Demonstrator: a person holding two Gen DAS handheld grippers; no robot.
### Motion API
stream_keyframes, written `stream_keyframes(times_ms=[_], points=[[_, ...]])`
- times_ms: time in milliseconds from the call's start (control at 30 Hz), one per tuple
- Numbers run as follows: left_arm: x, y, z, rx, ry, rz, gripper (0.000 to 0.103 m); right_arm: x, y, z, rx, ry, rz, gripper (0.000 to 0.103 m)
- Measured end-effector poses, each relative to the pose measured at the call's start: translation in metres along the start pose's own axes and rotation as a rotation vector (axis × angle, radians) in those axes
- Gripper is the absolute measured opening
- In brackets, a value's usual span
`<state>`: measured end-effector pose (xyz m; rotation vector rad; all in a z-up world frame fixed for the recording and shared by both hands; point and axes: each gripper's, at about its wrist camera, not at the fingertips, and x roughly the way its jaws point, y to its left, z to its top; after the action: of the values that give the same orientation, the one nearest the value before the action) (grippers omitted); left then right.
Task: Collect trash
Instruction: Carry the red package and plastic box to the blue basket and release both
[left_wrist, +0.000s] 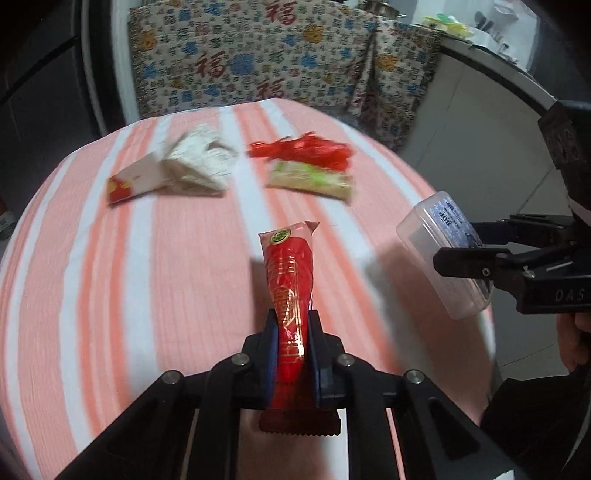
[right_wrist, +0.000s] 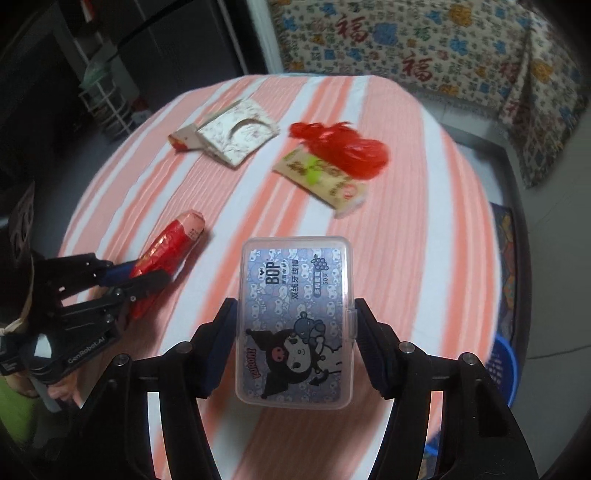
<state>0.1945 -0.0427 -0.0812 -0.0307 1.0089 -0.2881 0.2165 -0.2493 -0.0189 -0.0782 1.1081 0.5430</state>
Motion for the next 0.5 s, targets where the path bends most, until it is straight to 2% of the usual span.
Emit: stream_keyframes(times_ms=[267,500], points=[[0.018,-0.122,0.028,0.124,0.013,-0.170,0.014,-0.062,-0.119,-0.047,0.221,-0.071,-0.118,0.063],[0.057,-0.228,0.045,0.191,0.057,-0.266,0.014,-0.080,-0.215,-0.096,0.399,-0.080,-0.216,0.063]])
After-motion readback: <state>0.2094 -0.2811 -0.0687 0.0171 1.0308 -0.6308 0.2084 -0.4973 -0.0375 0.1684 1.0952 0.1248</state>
